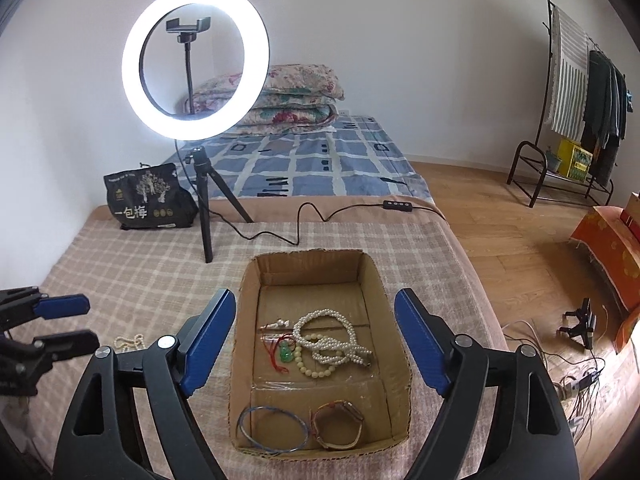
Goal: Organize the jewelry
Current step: 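Move the left tool to the cream pearl necklace while the right tool approaches the loose pearl bead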
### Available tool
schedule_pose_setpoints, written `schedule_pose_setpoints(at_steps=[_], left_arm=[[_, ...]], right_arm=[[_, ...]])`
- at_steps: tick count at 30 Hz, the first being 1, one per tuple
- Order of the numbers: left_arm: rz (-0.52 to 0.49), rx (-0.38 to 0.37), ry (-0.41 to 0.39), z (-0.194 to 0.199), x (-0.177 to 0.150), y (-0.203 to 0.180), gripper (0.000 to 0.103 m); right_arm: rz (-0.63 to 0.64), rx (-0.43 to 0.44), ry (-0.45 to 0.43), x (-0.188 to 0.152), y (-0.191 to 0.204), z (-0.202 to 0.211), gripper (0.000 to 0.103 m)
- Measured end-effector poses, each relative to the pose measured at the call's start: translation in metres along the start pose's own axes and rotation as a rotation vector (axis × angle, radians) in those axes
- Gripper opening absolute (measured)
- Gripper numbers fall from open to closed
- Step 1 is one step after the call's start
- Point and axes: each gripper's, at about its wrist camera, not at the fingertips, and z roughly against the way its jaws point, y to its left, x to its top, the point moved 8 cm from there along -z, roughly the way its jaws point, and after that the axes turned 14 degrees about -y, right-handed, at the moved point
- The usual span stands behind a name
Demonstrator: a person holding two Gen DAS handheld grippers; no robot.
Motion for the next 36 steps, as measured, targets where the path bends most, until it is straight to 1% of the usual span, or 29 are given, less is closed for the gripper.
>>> schedule_pose_setpoints(at_steps=[4,11,16,21,25,26,27,29,33,36], left_arm=[[0.03,0.05,0.0,0.011,-0.003,0.034,0.056],[0.095,0.108,0.011,0.017,-0.016,0.08,0.056],[0.112,0.121,0.054,0.01,-0.033,0.096,0.056],[0.14,0.116,0.11,0.0,-0.051,0.108,0.056],[0.106,0.105,0.158,-0.008,-0.067,0.108,0.056],[0.097,0.101,0.168,-0.01,-0.071,0.107,0.059],[0.086,0.1,0.179,-0.012,-0.075,0.107,0.065],[0.06,0.097,0.199,-0.016,-0.083,0.105,0.069],[0.016,0.096,0.248,-0.026,-0.099,0.104,0.069],[-0.016,0.092,0.273,-0.033,-0.106,0.103,0.069]], right_arm=[[0.019,0.038,0.008,-0.009,0.021,0.014,0.082],[0.039,0.113,0.027,-0.031,0.057,0.035,0.082],[0.051,0.158,0.055,-0.056,0.081,0.041,0.082],[0.115,0.204,0.107,-0.093,0.108,0.04,0.082],[0.172,0.243,0.145,-0.125,0.123,0.034,0.082],[0.183,0.249,0.156,-0.132,0.126,0.032,0.082],[0.197,0.256,0.175,-0.141,0.128,0.029,0.082],[0.22,0.263,0.202,-0.154,0.131,0.023,0.082],[0.238,0.3,0.26,-0.172,0.137,0.011,0.082],[0.237,0.311,0.276,-0.177,0.141,0.003,0.082]])
